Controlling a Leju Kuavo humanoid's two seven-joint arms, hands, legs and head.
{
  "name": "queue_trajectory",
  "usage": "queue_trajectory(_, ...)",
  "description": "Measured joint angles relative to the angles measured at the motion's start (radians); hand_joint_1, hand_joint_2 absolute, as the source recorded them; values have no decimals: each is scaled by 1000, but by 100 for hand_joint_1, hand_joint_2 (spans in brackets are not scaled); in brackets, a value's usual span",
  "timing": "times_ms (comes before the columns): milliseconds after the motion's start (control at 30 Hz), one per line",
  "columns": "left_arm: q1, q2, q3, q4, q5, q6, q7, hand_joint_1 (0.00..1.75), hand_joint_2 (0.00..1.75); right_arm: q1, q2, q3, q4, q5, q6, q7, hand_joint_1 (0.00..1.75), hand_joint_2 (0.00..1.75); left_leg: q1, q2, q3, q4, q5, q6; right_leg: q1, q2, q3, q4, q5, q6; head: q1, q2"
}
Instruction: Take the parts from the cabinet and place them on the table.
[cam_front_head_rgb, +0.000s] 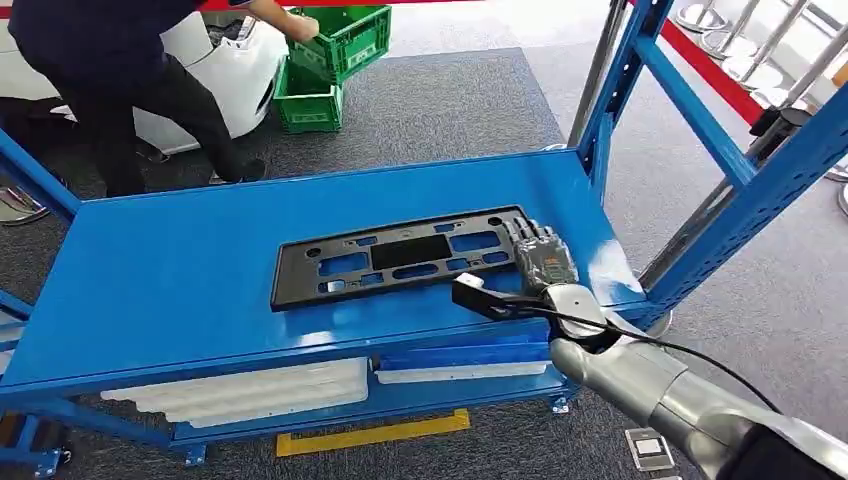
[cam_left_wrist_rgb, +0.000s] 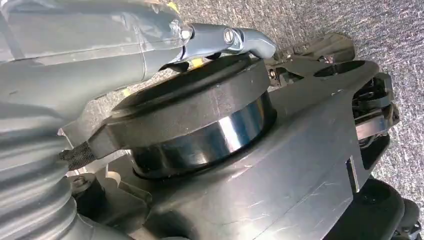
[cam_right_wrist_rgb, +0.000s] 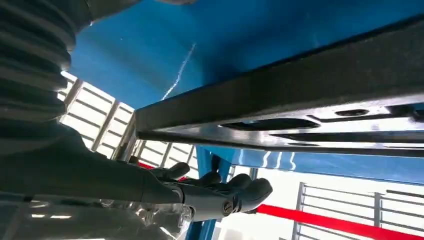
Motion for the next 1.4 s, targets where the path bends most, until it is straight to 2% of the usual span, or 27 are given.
queue_trajectory(567, 0, 0, 0, 0, 5, -1, 0, 0, 175, -9, 1, 19, 0, 39, -33, -2, 0, 175, 0, 0, -2, 0, 0, 0, 0, 0, -1, 0, 0, 0, 0, 0)
queue_trajectory(867, 0, 0, 0, 0, 7, -2, -3, 0, 175, -50, 4, 20, 8, 74, -59, -4, 0, 175, 0, 0, -2, 0, 0, 0, 0, 0, -1, 0, 0, 0, 0, 0)
queue_trajectory(1400, 0, -1, 0, 0, 11, 8, -3, 0, 175, -50, 33, 23, 43, 77, -82, -20, 0, 175, 0, 0, -2, 0, 0, 0, 0, 0, -1, 0, 0, 0, -1, 0)
